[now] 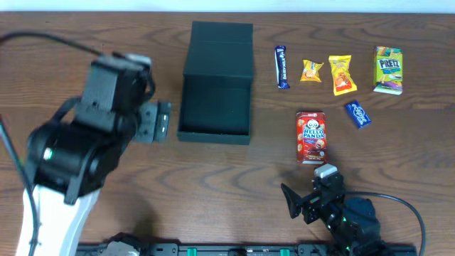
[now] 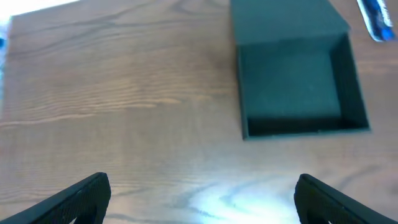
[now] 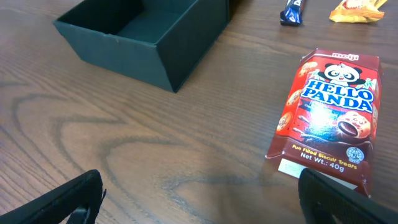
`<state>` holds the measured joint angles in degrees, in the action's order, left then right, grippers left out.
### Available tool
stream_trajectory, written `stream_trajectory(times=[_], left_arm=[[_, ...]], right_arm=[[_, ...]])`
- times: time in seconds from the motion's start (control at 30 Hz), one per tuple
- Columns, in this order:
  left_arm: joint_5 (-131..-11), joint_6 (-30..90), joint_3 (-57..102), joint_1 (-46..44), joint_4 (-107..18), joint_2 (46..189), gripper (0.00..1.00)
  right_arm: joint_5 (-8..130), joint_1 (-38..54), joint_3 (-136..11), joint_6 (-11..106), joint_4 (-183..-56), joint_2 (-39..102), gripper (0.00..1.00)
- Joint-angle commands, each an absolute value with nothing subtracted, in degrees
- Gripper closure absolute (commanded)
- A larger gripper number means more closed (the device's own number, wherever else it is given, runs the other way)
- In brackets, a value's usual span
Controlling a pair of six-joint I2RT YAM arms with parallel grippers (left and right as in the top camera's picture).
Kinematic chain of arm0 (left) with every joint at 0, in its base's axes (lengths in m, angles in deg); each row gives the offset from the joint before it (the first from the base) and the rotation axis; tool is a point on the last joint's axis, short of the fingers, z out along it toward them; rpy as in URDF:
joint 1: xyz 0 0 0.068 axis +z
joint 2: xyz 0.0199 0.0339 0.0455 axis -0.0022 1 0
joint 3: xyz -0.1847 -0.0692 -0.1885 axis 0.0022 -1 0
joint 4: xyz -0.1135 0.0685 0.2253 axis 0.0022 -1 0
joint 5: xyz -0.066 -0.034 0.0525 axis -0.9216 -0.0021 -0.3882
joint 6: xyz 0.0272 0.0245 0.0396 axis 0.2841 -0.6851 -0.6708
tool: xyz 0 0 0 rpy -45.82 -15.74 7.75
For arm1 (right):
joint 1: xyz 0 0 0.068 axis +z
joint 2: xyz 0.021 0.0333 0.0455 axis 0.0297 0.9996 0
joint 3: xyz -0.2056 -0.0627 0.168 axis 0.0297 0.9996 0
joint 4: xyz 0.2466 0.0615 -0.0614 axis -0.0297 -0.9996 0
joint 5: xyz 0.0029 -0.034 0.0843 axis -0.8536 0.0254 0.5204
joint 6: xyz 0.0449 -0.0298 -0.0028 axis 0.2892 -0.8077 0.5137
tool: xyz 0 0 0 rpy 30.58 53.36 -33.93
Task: Pack container
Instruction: 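Release the lid and retract the left gripper to the left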
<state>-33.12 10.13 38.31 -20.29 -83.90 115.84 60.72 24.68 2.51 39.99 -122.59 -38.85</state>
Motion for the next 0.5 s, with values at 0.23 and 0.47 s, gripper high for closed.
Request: stream_trajectory(times=[0.23, 0.47], left_arm=[[-48.81, -0.47, 26.79, -15.83, -82.63, 105.63, 0.05], [-50.78, -1.76, 23.38, -15.05, -81.58, 102.90, 0.05]], right_arm=[[60.96, 25.36, 2.67, 39.14, -122.68, -39.22, 0.01], [60.96, 25.36, 2.67, 39.14, -122.68, -39.22, 0.01]])
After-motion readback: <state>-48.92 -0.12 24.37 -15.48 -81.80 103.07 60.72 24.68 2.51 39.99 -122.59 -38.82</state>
